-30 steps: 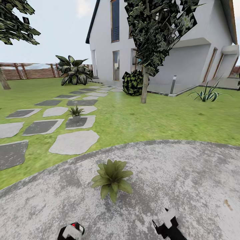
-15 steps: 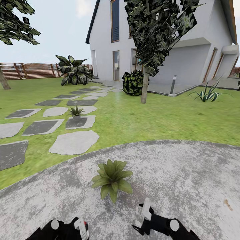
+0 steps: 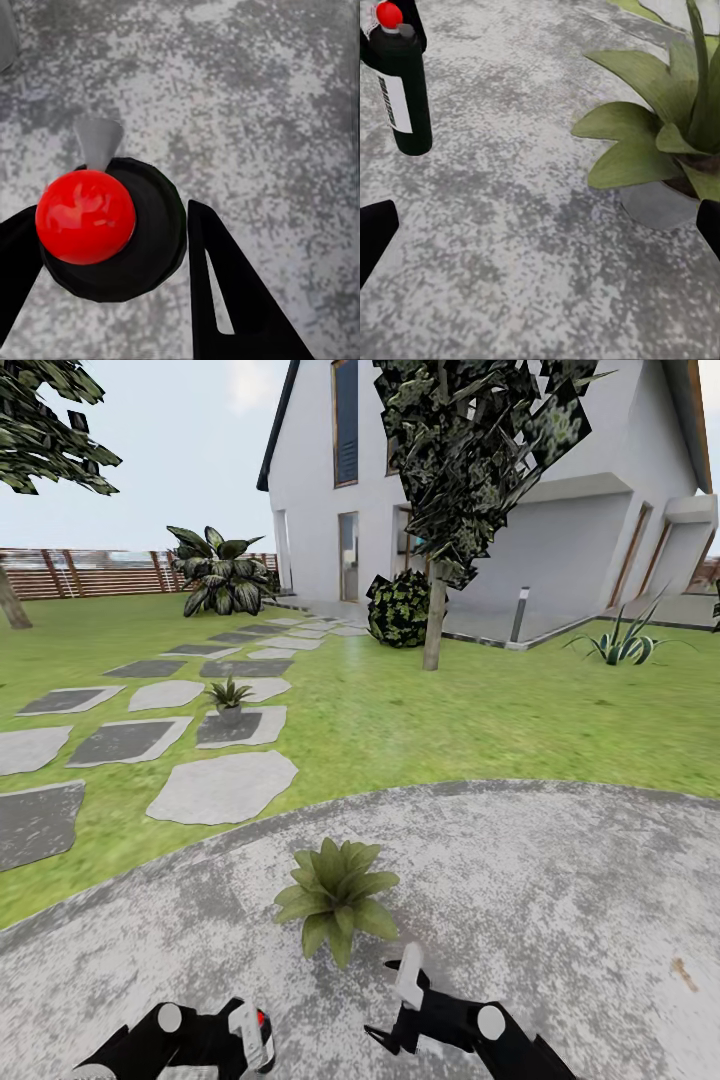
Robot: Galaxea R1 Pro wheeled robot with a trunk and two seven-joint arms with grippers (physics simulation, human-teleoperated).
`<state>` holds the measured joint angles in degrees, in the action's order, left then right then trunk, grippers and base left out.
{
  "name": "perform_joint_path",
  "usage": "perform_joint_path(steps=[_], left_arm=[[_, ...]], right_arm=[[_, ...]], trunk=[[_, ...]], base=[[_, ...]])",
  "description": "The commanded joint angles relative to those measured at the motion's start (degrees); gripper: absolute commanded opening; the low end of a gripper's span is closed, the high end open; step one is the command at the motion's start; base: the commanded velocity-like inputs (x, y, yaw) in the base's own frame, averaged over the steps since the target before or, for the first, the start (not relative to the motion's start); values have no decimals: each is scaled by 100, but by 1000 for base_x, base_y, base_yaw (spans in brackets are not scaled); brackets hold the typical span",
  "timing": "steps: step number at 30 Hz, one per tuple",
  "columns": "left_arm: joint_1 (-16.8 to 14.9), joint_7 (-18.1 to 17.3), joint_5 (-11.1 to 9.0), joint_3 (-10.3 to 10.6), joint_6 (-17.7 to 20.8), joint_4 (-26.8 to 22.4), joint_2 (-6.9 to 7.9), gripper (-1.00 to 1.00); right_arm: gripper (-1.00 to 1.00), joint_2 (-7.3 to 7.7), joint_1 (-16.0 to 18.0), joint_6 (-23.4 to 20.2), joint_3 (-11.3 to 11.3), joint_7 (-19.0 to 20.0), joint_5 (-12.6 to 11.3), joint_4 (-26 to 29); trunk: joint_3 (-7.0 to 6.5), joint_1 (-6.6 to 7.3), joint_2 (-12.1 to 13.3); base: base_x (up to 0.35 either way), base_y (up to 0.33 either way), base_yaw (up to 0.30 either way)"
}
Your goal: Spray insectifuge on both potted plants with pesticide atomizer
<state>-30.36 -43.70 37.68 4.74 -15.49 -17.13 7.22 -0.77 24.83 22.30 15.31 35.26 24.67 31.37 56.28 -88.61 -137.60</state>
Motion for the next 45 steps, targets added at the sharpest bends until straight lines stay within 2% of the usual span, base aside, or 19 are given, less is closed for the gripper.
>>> perform_joint_path(steps=[1, 5, 11, 12, 16, 19, 22, 24, 29, 34, 41, 45], left_arm=[[-2, -31, 22, 35, -30, -42, -3, -100], [-4, -169, 34, 43, -40, -171, -19, -100], [-5, -377, 188, 198, -36, -332, -59, -100], [-9, -412, 224, 232, -36, -336, -66, -100], [-14, -478, 279, 365, -41, -368, -89, -100], [-14, -480, 282, 382, -41, -433, -116, -100], [-14, -481, 300, 392, -42, -453, -190, -100], [-19, -481, 424, 395, -35, -462, -281, -100], [-66, -482, 666, 393, -20, -465, -399, -100], [-199, -482, 707, 388, -16, -451, -448, -100], [-215, -482, 720, 390, -15, -455, -505, -100], [-216, -482, 802, 387, -24, -455, -562, -100]], right_arm=[[100, -35, 3, 35, -10, -5, 65, 1], [100, -160, 4, 30, 5, 5, 79, 5], [100, -176, 10, 29, 22, 9, 86, 16], [-100, -177, 16, 29, 23, 12, 88, 17], [-100, -178, 21, 35, 27, 15, 90, 18], [-100, -182, 26, 34, 30, 16, 90, 18], [-100, -186, 32, 30, 32, 17, 92, 18], [-100, -194, 50, 29, 41, 22, 97, 23], [-100, -217, 70, 29, 346, 18, 342, 27], [-100, -366, 74, 29, 462, 17, 464, 27], [-100, -396, 74, 29, 472, 16, 477, 29], [-100, -398, 74, 29, 473, 16, 477, 33]], trunk=[[5, 1, -2], [5, 1, -2], [5, 1, -2], [5, 1, -2], [5, 1, -2], [5, 1, -2], [5, 1, -2], [5, 1, -2], [5, 1, -2], [5, 1, -2], [5, 1, -2], [5, 1, -2]], base=[[0, 0, 0], [0, 0, 0], [0, 0, 0], [0, 0, 0], [0, 0, 0], [0, 0, 0], [0, 0, 0], [0, 0, 0], [0, 0, 0], [0, 0, 0], [0, 0, 0], [0, 0, 0]])
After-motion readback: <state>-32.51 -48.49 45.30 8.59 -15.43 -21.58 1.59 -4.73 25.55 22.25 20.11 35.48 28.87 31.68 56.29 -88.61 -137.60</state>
